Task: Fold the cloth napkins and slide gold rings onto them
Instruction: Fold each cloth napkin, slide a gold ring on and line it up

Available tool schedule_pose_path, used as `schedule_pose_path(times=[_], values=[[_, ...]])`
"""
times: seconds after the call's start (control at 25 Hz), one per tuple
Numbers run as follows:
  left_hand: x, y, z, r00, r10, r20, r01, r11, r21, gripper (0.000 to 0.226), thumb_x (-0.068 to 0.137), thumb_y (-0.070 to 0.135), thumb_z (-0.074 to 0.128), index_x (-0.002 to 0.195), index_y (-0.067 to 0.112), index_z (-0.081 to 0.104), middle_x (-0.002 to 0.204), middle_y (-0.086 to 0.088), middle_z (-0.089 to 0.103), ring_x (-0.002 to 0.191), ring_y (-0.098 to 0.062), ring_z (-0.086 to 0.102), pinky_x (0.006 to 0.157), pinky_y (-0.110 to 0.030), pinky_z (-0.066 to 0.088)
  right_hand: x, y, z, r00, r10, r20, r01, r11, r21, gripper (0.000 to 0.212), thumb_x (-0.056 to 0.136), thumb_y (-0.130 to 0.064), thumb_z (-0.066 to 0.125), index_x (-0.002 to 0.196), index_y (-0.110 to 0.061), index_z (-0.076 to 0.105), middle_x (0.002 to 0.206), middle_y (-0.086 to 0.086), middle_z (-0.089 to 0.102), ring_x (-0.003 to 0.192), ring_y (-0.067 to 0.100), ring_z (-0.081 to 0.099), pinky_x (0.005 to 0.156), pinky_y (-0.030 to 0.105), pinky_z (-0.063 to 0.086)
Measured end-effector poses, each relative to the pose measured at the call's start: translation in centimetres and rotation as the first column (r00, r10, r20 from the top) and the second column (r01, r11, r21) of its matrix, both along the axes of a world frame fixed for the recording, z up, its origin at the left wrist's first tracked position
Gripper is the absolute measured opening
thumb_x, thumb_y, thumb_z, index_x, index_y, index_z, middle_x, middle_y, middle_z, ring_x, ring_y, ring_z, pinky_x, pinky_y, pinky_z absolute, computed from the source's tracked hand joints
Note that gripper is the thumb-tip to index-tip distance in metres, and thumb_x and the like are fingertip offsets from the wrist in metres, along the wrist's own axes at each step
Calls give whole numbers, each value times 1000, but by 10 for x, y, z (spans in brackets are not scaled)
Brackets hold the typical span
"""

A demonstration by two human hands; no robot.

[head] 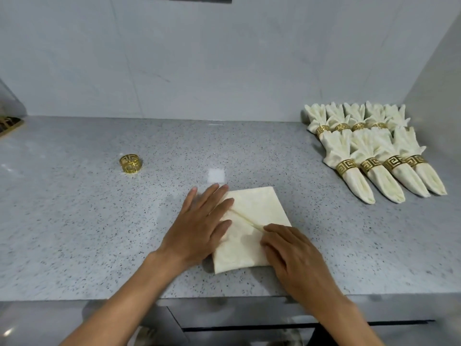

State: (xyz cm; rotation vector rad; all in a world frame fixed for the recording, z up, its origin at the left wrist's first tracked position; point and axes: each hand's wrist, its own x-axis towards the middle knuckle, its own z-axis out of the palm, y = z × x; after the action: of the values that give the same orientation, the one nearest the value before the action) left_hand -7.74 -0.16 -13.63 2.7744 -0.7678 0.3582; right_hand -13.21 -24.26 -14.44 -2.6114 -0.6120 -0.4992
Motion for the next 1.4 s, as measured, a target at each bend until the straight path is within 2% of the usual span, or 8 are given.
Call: schedule_pose_path(times=[0.08,0.28,0.44,0.6,0.8,1.0,1.2,1.4], values=[[-25,9,3,995,-98,21,99,993,-68,57,97,66,33,133,27,52,147,7,43,138,-14,33,117,-43,18,4,-1,-5,999,-2,34,2,1000,0,22,98,-29,46,102,-23,67,117,-7,65,105,13,61,88,30,53],[-85,26,-14,991,-133,-8,134,989,66,59,86,71,48,130,33,50,139,16,49,128,-6,45,113,-40,21,-16,-3,-3,999,34,-10,-34,999,15,22,97,-35,47,104,-26,66,117,-11,58,99,9,58,82,19,45],[-89,15,-5,999,-46,6,46,966,-256,28,89,55,51,100,32,64,102,22,68,96,2,58,101,-29,31,-41,-10,-2,991,93,-94,-89,995,51,40,96,-56,46,113,-27,67,117,-12,48,103,5,51,75,16,47],[-73,4,7,975,41,-219,-138,883,-448,46,95,57,46,61,26,47,61,10,49,61,-7,47,71,-30,35,-39,-9,0,996,75,-55,-69,993,100,34,101,-43,44,107,-24,71,98,-14,50,89,6,47,72,16,42],[-67,-6,7,942,197,-272,-314,805,-504,12,87,40,71,79,36,62,62,21,61,65,1,59,80,-36,47,-35,-5,-4,1000,-26,-4,27,990,139,17,93,-18,66,108,-24,63,93,-16,61,82,7,54,63,23,49],[-59,-13,20,932,239,-271,-333,862,-383,15,88,38,71,78,31,62,59,19,59,68,3,59,64,-8,36,-36,-7,-6,997,-11,81,8,999,43,16,95,-23,54,100,-20,69,95,-12,57,78,7,53,60,17,47],[-57,-26,20,980,200,19,-197,975,-105,11,88,24,70,81,17,66,80,4,55,75,-17,56,73,-32,42,-54,8,6,994,-100,51,106,986,-130,23,90,-35,52,95,-18,67,100,-4,58,77,17,58,70,32,54],[-49,-34,27,937,268,-226,-274,962,6,36,103,41,38,113,18,63,113,-5,48,107,-23,45,92,-37,41,-83,73,23,990,-58,-129,53,998,-42,30,80,-40,49,103,-23,59,99,-7,55,64,12,58,54,23,45]])
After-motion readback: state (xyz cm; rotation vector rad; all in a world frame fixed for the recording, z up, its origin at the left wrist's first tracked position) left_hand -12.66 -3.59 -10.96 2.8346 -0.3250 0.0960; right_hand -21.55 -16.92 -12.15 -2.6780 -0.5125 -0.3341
